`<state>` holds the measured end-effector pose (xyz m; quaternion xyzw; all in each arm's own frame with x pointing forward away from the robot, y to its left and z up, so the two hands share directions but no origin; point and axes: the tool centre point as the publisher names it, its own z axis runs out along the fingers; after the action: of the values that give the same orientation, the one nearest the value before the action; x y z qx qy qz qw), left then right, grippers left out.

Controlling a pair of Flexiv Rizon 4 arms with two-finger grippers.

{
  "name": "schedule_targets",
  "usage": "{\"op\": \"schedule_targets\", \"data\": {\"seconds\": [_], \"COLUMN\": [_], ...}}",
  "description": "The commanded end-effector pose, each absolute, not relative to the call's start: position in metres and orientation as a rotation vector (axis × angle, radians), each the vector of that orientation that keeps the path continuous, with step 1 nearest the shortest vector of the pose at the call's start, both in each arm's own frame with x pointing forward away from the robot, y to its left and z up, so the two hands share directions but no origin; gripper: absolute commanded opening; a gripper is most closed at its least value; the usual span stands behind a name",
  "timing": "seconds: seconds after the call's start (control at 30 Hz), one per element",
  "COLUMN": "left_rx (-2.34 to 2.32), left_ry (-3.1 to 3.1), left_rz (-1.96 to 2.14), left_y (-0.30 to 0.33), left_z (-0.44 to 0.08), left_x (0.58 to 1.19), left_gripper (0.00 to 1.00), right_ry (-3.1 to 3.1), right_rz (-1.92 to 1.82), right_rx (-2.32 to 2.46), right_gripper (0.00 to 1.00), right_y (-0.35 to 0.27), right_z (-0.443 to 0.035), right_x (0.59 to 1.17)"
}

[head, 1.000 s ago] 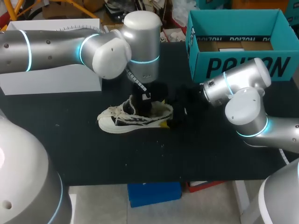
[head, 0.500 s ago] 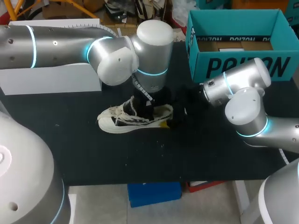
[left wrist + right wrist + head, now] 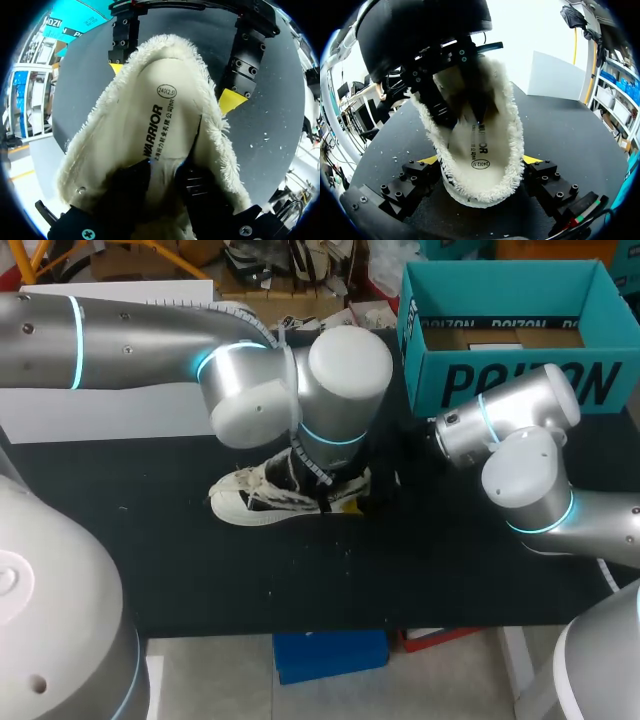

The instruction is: Take the shoe out of the shoebox, open the shoe tongue, remove and reinsert the insole, then place the shoe into the shoebox

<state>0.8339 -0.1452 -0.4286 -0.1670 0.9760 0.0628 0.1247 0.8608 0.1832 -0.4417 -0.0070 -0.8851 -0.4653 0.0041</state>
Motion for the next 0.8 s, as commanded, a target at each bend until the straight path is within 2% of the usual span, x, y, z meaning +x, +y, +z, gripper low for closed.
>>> {"op": "schedule_targets", "data": {"seconds": [0.03, 0.47, 0.63, 0.7, 0.8], "left_rx": [-0.46, -0.516, -0.496, -0.488, -0.489], "left_ry": [2.717, 2.616, 2.613, 2.62, 2.649], "left_rz": [0.144, 0.027, 0.016, 0.018, 0.03], "left_y": [-0.123, -0.114, -0.116, -0.116, -0.116], "left_z": [-0.521, -0.515, -0.518, -0.52, -0.522], "left_x": [0.843, 0.864, 0.866, 0.867, 0.869], "left_gripper": [0.35, 0.27, 0.16, 0.0, 0.0], "right_ry": [-2.775, -2.775, -2.775, -2.775, -2.775], "right_rz": [-1.455, -1.455, -1.455, -1.455, -1.455], "right_rx": [-0.025, -0.025, -0.025, -0.025, -0.025], "right_gripper": [0.0, 0.0, 0.0, 0.0, 0.0], "right_y": [0.182, 0.182, 0.182, 0.182, 0.182], "right_z": [-0.443, -0.443, -0.443, -0.443, -0.443], "right_x": [0.863, 0.863, 0.863, 0.863, 0.863]}}
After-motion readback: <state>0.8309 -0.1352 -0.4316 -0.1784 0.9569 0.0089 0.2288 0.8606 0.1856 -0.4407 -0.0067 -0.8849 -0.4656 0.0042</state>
